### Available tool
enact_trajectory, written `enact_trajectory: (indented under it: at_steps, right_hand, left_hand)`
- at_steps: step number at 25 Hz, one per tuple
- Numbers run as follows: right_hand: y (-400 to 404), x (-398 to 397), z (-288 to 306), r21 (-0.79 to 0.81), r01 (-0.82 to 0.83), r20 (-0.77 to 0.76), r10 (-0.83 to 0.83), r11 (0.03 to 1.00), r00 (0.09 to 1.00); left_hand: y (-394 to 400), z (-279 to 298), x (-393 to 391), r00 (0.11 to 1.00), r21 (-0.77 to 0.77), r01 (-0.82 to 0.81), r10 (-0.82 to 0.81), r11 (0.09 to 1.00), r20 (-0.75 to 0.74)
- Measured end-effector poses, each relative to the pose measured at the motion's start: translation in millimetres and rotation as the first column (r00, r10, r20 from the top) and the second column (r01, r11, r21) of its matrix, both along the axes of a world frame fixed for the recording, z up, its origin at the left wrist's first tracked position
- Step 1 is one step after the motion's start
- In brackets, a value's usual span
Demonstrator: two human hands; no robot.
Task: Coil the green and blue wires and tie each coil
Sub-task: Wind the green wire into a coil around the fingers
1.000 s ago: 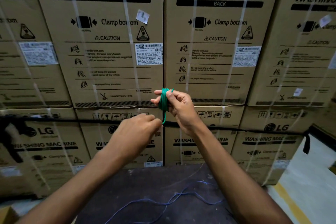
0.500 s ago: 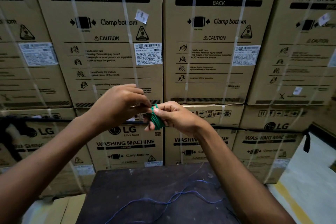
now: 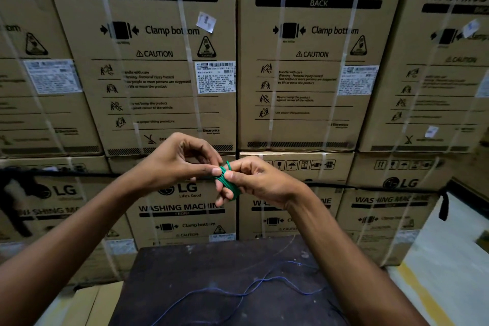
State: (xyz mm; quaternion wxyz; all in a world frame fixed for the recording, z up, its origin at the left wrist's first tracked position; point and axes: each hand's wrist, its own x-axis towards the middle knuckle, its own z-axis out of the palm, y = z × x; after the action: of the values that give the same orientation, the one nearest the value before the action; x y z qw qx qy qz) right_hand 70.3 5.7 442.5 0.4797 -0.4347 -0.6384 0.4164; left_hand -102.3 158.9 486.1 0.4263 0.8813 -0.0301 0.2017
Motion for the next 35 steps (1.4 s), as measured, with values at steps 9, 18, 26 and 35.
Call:
enact_trajectory:
  at_steps: [9, 18, 26, 35]
  right_hand:
    - [9, -3, -10, -0.01, -0.111, -0.085, 0.109, 0.994, 0.99]
    - [18, -9, -10, -0.034, 0.046, -0.25, -0.053, 0.998, 0.967]
    - [36, -51, -31, 0.114, 0.648, -0.501, -0.519, 0.753, 0.692]
    - [39, -50, -35, 0.268, 0.767, -0.138, -0.765, 0.583, 0.629]
  left_hand:
    - [1, -9, -11, 0.998, -0.105, 0.067, -0.067, 0.992, 0.003]
    - [8, -18, -10, 0.96, 0.127, -0.074, 0.037, 0.989, 0.277]
    - [19, -25, -4, 0.931, 0.079, -0.225, 0.19, 0.971, 0.312]
    - [28, -33, -9, 0.905, 0.064, -0.311, 0.275, 0.948, 0.325]
